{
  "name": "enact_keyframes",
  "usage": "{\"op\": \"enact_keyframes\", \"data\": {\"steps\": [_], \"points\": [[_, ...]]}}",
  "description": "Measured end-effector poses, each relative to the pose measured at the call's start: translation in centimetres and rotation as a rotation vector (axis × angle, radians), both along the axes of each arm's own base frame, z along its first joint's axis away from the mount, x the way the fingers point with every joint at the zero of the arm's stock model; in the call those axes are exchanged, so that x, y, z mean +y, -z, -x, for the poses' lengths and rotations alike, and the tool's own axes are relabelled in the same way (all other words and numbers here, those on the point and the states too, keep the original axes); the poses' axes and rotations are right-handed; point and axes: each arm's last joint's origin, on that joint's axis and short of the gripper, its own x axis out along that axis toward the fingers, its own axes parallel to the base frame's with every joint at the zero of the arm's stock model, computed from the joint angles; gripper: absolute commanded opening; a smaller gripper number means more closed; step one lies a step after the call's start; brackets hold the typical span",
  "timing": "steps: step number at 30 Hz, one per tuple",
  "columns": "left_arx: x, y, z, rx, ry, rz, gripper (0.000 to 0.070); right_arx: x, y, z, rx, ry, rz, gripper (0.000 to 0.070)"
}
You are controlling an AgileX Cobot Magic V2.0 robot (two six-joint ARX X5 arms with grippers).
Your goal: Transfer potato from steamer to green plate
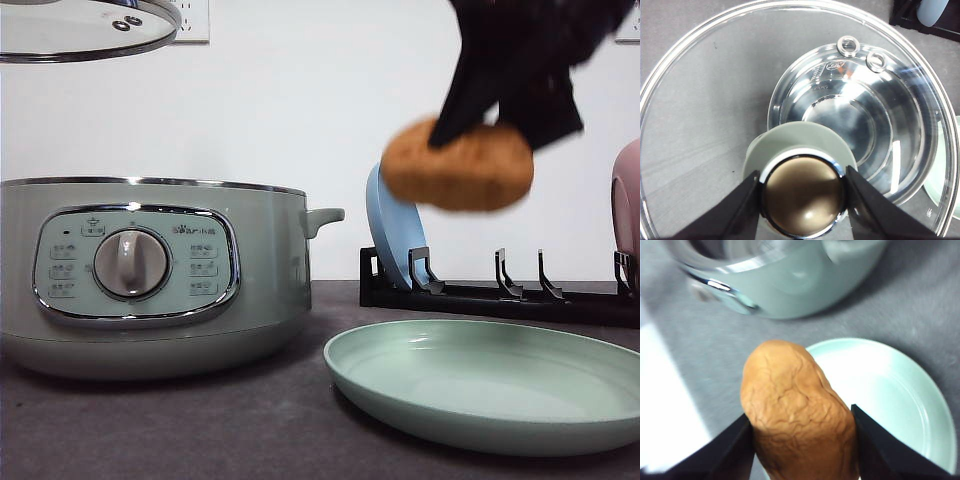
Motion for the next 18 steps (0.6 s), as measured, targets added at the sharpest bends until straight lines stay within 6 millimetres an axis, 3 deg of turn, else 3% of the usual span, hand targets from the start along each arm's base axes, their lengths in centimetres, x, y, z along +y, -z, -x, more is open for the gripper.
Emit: {"op": "enact_keyframes", "data": {"steps": [9, 18], "points": [[-0.1, 0.0, 0.0, 0.0, 0.006, 0.0, 0.0, -0.5, 6.3, 0.5, -0.011, 0.143, 0.068, 0.0008], [-0.3, 0.0, 0.0, -0.001, 0.012, 0.001, 0.0, -0.6, 8.9, 1.3, -0.004, 0.209, 0.074, 0.001]]}}
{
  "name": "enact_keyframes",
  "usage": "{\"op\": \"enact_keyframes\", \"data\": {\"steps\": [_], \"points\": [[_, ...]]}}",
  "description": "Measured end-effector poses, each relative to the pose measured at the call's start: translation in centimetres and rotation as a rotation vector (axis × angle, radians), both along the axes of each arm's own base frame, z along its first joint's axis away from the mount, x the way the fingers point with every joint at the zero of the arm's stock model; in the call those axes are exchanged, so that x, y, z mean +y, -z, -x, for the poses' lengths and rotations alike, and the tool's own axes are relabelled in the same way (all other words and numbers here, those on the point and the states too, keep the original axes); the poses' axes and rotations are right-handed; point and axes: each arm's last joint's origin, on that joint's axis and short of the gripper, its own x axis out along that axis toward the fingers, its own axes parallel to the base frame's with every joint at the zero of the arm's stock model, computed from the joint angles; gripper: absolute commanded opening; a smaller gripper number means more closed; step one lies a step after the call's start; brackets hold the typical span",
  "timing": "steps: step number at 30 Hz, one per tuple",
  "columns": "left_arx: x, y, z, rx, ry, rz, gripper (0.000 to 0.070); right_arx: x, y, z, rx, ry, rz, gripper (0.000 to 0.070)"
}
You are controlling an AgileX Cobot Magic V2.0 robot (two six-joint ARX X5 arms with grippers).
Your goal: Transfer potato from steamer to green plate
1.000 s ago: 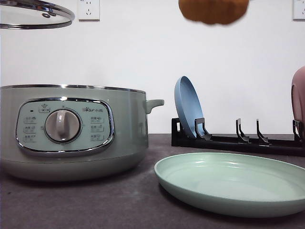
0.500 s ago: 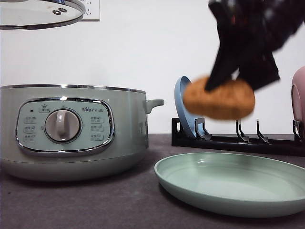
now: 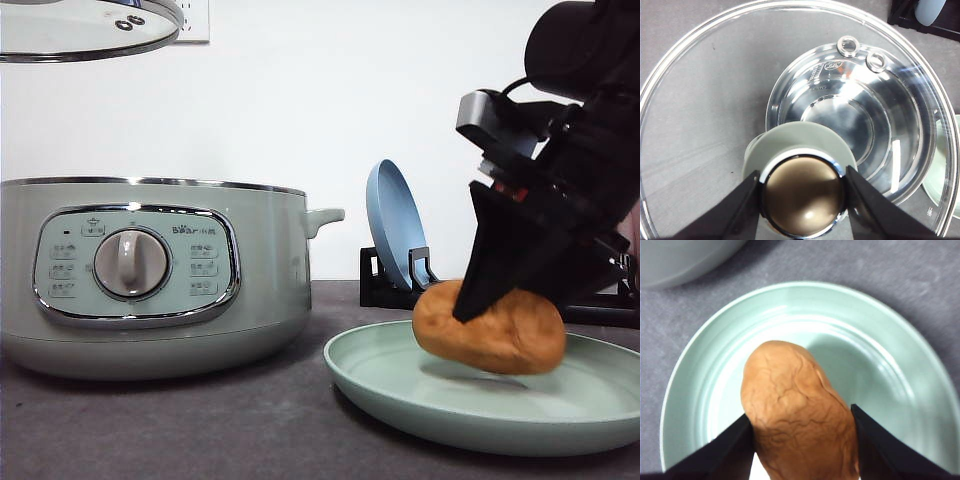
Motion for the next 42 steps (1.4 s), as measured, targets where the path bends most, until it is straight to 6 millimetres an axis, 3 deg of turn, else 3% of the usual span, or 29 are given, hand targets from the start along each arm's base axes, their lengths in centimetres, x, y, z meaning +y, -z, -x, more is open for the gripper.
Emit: {"op": "enact_keyframes", "data": {"steps": [2, 3, 7, 10, 16, 22, 33, 42], "points": [[-0.1, 0.0, 0.0, 0.0, 0.004, 0.0, 0.0, -0.1, 0.3, 0.2, 0.009, 0.009, 0.011, 0.0017], [-0.1, 0.0, 0.0, 0.0, 0.007, 0.0, 0.0, -0.1, 0.3, 0.2, 0.011, 0.011, 0.012, 0.0055], [-0.4, 0.0, 0.1, 0.0, 0.019, 0.002, 0.0, -0.1, 0.3, 0.2, 0.013, 0.015, 0.011, 0.0341], [-0.6, 0.0, 0.1, 0.002, 0.033, 0.013, 0.0, -0.1, 0.3, 0.2, 0.019, 0.023, 0.009, 0.0468], [-1.0, 0.0, 0.2, 0.003, 0.056, 0.021, 0.0, -0.1, 0.3, 0.2, 0.028, 0.036, 0.004, 0.0601], [-1.3, 0.0, 0.3, 0.002, 0.07, 0.02, 0.0, 0.1, -1.5, -0.2, -0.01, 0.036, -0.014, 0.0621], [-3.0, 0.1, 0.4, 0.003, 0.141, 0.021, 0.0, -0.4, -9.5, 0.8, -0.25, 0.052, -0.097, 0.062], [-6.3, 2.9, -3.1, 0.099, 0.22, -0.004, 0.0, -1.6, -16.5, 3.2, -0.457, 0.078, -0.162, 0.062]]}}
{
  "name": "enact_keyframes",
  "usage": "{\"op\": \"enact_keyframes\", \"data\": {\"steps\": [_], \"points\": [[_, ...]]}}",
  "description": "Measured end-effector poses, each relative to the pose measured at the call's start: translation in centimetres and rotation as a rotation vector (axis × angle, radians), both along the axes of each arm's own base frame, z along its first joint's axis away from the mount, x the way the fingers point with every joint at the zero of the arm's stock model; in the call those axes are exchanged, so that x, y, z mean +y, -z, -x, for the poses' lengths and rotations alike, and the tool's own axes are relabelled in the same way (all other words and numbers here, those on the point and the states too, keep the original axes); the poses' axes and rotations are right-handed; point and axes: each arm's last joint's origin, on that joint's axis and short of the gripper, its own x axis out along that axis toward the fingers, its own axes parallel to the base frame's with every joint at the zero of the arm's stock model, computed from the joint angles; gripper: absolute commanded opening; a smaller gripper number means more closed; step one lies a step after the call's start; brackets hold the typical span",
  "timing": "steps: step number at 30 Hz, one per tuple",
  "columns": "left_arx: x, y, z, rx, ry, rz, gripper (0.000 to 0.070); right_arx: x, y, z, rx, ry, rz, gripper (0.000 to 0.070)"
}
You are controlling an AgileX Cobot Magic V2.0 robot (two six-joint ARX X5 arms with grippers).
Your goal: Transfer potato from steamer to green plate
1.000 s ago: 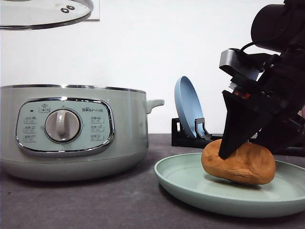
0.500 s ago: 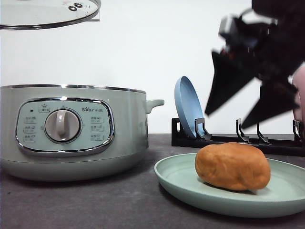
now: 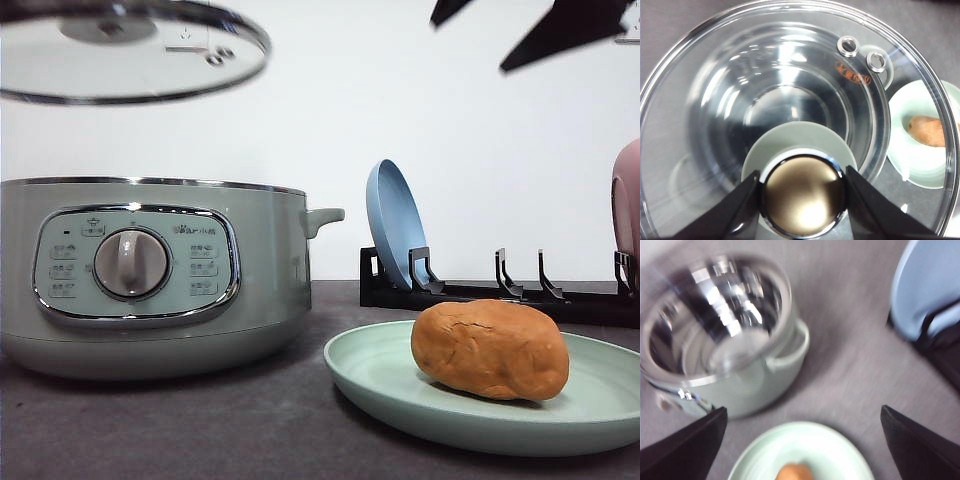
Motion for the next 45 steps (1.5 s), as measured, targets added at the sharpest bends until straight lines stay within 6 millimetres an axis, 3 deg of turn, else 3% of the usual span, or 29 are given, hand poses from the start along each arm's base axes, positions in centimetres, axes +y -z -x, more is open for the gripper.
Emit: {"op": "enact_keyframes", "data": {"steps": [5, 17, 45], "points": [[-1.4, 1.3, -1.6, 0.011, 0.023, -0.009, 0.0, -0.6, -1.8, 1.5, -0.056, 0.002, -0.022, 0.062], [-2.8, 4.3, -4.4, 0.076, 0.005, -0.103, 0.0, -1.5, -3.1, 3.5, -0.123, 0.012, -0.045, 0.062], [-4.1, 5.7, -5.5, 0.1, 0.026, -0.119, 0.0, -1.6, -2.7, 3.7, -0.079, 0.015, -0.024, 0.062]]}}
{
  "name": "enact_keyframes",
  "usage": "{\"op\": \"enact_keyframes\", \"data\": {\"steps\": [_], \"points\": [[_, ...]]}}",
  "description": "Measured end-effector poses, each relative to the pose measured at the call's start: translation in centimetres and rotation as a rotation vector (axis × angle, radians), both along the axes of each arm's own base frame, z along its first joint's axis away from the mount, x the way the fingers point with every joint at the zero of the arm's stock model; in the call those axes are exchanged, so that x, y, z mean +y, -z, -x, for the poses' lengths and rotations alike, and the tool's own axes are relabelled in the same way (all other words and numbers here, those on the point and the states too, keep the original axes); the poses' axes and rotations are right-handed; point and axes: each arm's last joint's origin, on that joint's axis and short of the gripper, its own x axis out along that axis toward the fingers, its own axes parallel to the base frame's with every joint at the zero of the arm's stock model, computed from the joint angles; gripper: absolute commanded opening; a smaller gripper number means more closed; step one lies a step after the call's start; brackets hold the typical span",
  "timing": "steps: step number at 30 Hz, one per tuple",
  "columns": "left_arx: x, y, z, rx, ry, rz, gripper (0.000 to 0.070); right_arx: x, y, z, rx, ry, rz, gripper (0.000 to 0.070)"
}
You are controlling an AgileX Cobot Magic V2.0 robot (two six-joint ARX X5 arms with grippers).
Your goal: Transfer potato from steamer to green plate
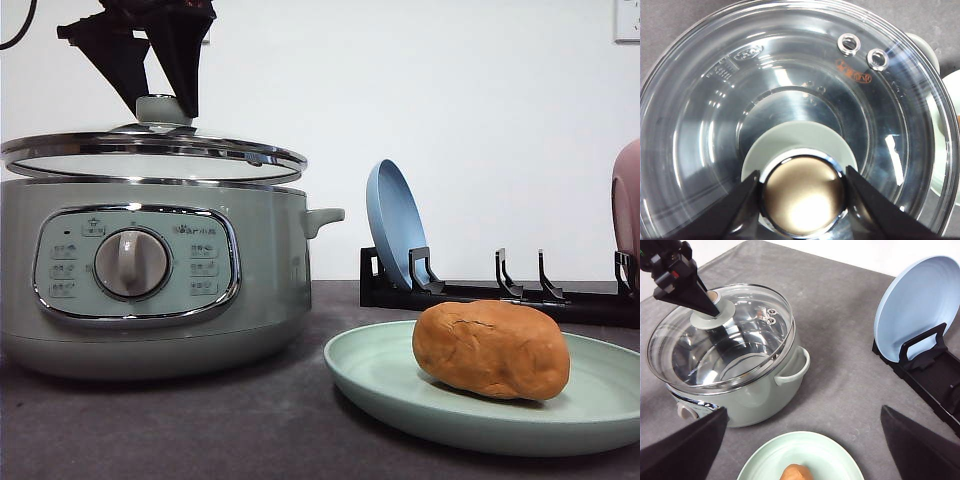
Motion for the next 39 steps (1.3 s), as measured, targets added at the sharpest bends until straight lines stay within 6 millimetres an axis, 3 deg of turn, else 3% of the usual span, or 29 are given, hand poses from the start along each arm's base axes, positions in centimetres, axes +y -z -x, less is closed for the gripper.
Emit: {"op": "enact_keyframes", "data": {"steps": [7, 39], "points": [[-0.6, 0.9, -0.3, 0.034, 0.013, -0.015, 0.0, 0.0, 0.0, 0.0, 0.0, 0.0, 0.0, 0.062], [-1.1, 1.6, -0.9, 0.022, 0.003, -0.063, 0.0, 0.0, 0.0, 0.0, -0.001, -0.002, 0.003, 0.062]]}}
